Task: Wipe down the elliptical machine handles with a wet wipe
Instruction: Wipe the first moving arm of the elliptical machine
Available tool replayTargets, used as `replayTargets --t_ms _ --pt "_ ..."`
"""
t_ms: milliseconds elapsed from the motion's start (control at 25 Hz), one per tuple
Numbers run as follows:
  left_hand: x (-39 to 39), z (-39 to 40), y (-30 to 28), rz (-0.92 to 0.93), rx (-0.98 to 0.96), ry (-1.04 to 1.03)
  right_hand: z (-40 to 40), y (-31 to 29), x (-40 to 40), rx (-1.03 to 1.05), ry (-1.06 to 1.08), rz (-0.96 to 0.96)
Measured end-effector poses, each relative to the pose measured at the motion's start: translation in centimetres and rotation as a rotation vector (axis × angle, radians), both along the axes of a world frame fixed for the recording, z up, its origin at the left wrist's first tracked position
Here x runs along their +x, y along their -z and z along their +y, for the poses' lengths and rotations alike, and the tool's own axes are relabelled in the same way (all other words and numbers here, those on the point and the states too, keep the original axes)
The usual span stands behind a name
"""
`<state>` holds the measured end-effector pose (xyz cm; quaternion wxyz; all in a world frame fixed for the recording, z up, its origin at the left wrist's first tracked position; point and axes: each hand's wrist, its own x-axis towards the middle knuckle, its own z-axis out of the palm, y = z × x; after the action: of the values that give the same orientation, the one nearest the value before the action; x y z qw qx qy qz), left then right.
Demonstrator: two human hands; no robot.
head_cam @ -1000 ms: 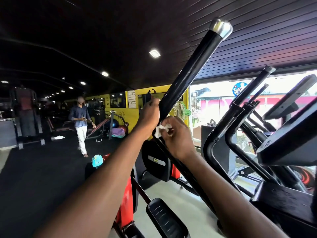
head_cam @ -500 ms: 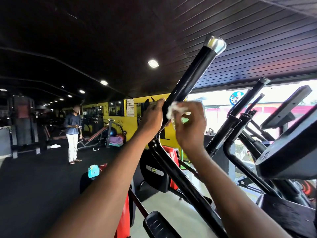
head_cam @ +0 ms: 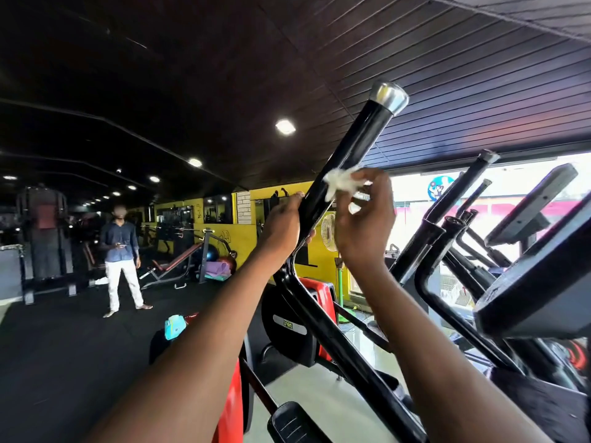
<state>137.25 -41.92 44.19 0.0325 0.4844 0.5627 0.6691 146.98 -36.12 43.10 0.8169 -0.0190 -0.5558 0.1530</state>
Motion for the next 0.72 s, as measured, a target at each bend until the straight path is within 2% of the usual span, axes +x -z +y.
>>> replayTargets --t_ms 80,200,240,320,400,480,560,640,720 --pt "0.1 -0.3 -0.1 0.019 -0.020 -0.020 -0.3 -0.4 -0.3 -0.002 0.006 0.029" --pt "0.7 -0.8 -1.4 0.062 -0.128 -0.136 -0.6 4.2 -2.2 0.182 0.084 -0.280" --pt "1.1 -0.7 -2.1 0.075 -0.098 -0.135 -0.3 4.7 -1.9 0.243 0.110 -0.342" --pt "2.6 -0.4 -4.0 0.097 0.001 -0.091 0.7 2.0 -0.2 0.244 0.106 -0.246" --pt "3.8 0.2 -5.1 0.100 0.027 -0.026 0.9 -2.4 1.8 0.078 0.093 0.019" --pt "4.2 0.5 -5.1 0.085 0.024 -0.023 0.5 -4.0 2.0 0.004 0.060 0.119" --pt "3.9 0.6 -5.1 0.110 0.011 -0.073 -0.1 -1.4 0.1 0.065 0.087 0.006" --pt "3.4 0.6 -5.2 0.119 0.008 -0.076 -0.2 1.5 -0.8 0.213 0.126 -0.149" --pt "3.5 0.4 -5.3 0.128 0.001 -0.063 0.8 -0.2 0.4 0.210 0.112 -0.109"
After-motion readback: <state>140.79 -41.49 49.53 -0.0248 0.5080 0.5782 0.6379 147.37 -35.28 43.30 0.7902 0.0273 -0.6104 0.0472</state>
